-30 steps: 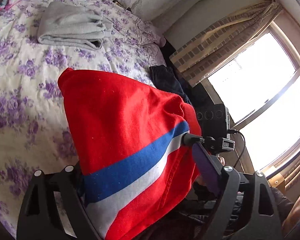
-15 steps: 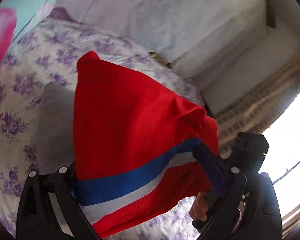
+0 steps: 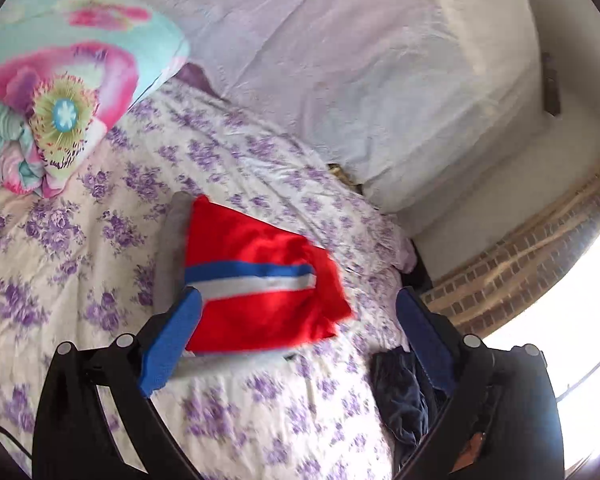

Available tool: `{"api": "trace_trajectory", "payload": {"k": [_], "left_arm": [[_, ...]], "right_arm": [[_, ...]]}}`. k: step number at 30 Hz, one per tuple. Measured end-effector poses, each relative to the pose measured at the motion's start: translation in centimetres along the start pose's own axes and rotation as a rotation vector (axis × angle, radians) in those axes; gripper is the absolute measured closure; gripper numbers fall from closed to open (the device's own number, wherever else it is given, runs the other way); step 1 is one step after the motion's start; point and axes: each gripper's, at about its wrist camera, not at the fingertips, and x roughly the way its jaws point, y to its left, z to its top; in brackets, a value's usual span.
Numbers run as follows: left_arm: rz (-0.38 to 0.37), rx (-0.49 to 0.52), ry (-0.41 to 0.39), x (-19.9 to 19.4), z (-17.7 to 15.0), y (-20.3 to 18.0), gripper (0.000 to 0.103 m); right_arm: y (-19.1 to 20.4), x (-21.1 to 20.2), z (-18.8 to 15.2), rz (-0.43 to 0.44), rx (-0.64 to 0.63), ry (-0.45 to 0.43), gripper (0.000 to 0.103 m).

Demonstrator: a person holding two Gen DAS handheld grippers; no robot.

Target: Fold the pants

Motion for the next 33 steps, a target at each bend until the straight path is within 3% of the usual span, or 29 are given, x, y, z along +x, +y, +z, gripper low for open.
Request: {"api": "trace_trajectory", "payload": {"k": [6, 9, 11, 16, 20, 21, 24, 33], "left_arm": [[0.075, 0.279, -0.072, -12.5, -10.6, -12.9, 0.005], [0.167, 0.373, -0.064, -15.9, -16.6, -15.8, 0.005], [0.221, 0.401, -0.069, -17.1, -20.3, -15.9, 0.005], [0.392, 0.472, -0.092, -16.4, -28.6, -12.3, 0.005], [0.511, 0.427, -0.139, -14.7, -32.3, -7.1, 0.005], [0.545, 0.421, -0.155, -14.3, -32.9, -6.0, 0.005], [0.695, 0.475, -0.135, -12.2, -34.1, -4.4, 0.005], [0.771, 0.464, -0.131, -10.7, -34.0, -3.0, 0.005]], "right_arm": [[7.4, -16.3, -2.0, 0.041, -0.171, -0.021, 0.004], [9.4, -20.9, -5.0, -0.013, -0.22, -0.008, 0.004], [10.2, -22.1, -7.7, -0.05, -0.249, 0.012, 0.004], [9.9, -20.8, -17.8, -0.167, -0.274, 0.045, 0.004], [7.8, -19.0, -24.6, -0.284, -0.178, -0.071, 0.004], [7.2, -18.2, -25.6, -0.309, -0.148, -0.063, 0.004], [6.4, -16.2, -26.8, -0.283, -0.102, 0.01, 0.004], [5.4, -14.6, -27.1, -0.325, -0.095, 0.026, 0.004]]}}
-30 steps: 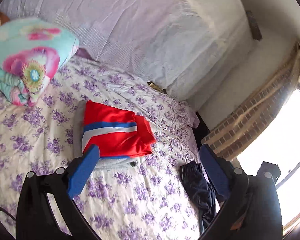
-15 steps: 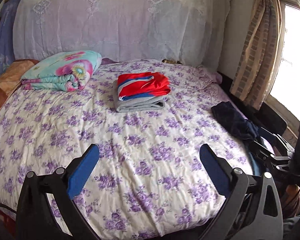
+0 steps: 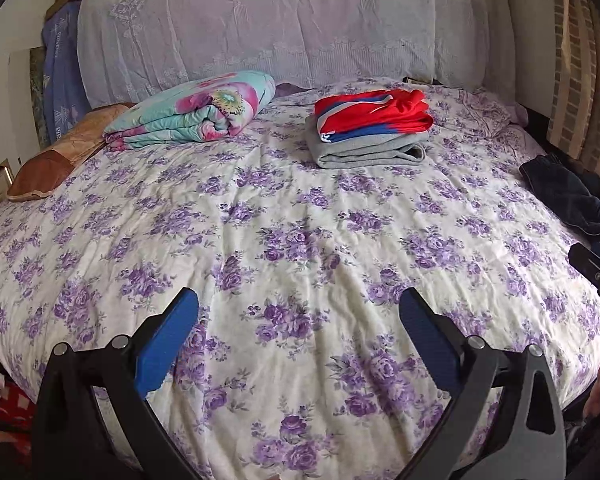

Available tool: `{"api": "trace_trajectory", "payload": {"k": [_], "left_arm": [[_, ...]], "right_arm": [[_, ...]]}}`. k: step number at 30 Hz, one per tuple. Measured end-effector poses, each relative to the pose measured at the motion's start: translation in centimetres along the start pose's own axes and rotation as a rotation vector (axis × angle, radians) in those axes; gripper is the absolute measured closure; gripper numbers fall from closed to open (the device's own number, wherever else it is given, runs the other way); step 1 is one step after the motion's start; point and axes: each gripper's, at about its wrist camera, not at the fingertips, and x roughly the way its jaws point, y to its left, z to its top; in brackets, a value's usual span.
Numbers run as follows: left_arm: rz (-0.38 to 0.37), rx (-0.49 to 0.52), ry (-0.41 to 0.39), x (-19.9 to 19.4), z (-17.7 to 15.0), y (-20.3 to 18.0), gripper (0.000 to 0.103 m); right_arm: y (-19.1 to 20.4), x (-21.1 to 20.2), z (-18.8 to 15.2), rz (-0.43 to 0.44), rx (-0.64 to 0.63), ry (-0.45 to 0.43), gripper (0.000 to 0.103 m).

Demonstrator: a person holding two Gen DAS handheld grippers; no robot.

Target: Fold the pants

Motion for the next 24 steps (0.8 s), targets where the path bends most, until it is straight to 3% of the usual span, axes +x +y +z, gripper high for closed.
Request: {"api": "trace_trajectory", "payload": {"k": [12, 24], "left_arm": [[0.033, -0.031, -0.062, -0.5, 1.9, 0.9, 0.005], [0.082, -0.035, -0.012, 0.3, 1.8, 1.3, 0.005]], "right_arm": [[-0.1, 0.1, 0.2, -0.016, -0.017, 0.001, 0.004], [-0.2, -0.1, -0.1, -0.017, -0.023, 0.005, 0.004]]}}
